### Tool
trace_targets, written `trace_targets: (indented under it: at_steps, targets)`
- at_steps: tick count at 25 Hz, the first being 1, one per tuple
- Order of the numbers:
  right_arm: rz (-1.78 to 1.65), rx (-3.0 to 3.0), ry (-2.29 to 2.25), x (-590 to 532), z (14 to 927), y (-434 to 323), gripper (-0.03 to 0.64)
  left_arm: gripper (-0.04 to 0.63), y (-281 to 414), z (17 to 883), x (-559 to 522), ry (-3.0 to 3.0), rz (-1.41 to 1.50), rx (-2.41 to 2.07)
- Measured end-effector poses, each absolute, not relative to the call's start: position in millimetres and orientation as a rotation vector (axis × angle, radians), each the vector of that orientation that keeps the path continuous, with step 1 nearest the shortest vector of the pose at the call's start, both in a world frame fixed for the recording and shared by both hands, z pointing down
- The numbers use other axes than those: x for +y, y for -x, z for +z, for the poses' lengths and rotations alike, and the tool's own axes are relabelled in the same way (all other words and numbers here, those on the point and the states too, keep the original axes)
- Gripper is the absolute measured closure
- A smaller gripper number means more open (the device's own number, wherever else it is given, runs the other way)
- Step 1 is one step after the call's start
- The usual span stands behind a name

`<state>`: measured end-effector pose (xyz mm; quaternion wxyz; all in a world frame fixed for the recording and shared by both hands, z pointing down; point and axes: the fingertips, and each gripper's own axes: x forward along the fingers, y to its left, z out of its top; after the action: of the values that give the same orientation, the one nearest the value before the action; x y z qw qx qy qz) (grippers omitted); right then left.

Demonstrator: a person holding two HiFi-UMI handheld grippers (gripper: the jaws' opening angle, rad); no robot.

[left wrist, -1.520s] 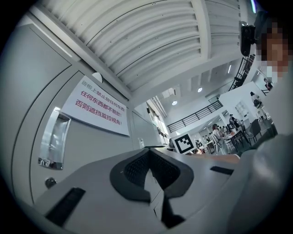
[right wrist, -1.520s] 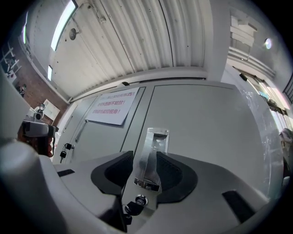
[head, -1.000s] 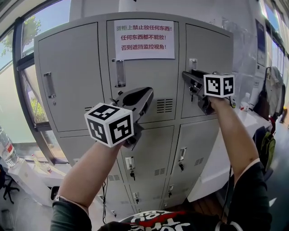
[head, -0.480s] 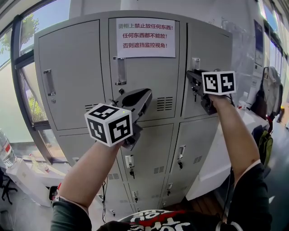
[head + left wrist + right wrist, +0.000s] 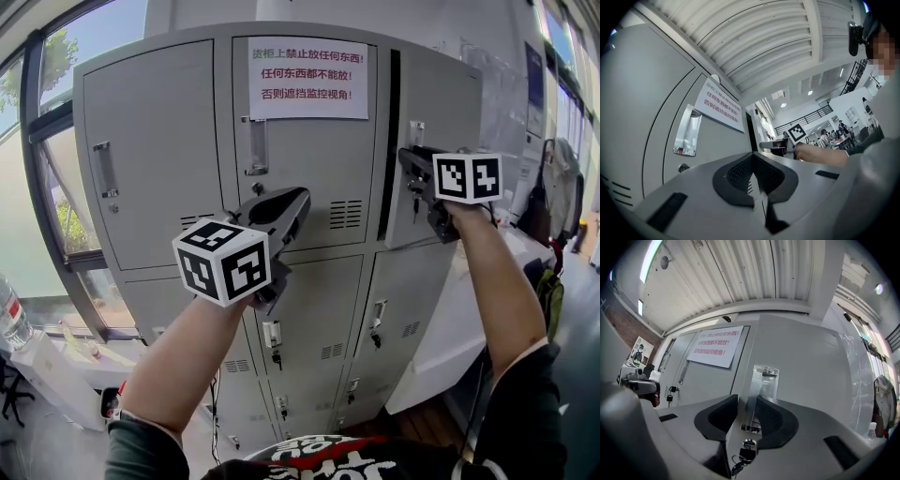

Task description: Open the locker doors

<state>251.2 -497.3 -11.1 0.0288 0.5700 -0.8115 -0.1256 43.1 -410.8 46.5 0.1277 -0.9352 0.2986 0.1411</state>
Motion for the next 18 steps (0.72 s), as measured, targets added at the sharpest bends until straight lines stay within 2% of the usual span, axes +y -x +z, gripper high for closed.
trace_targets:
  at_steps: [18]
  targets:
    - [-0.396,-2.521,-1.784,-425,-11,-289,0.465,0.588,-94,51,-392,2.767,0.398,0.698]
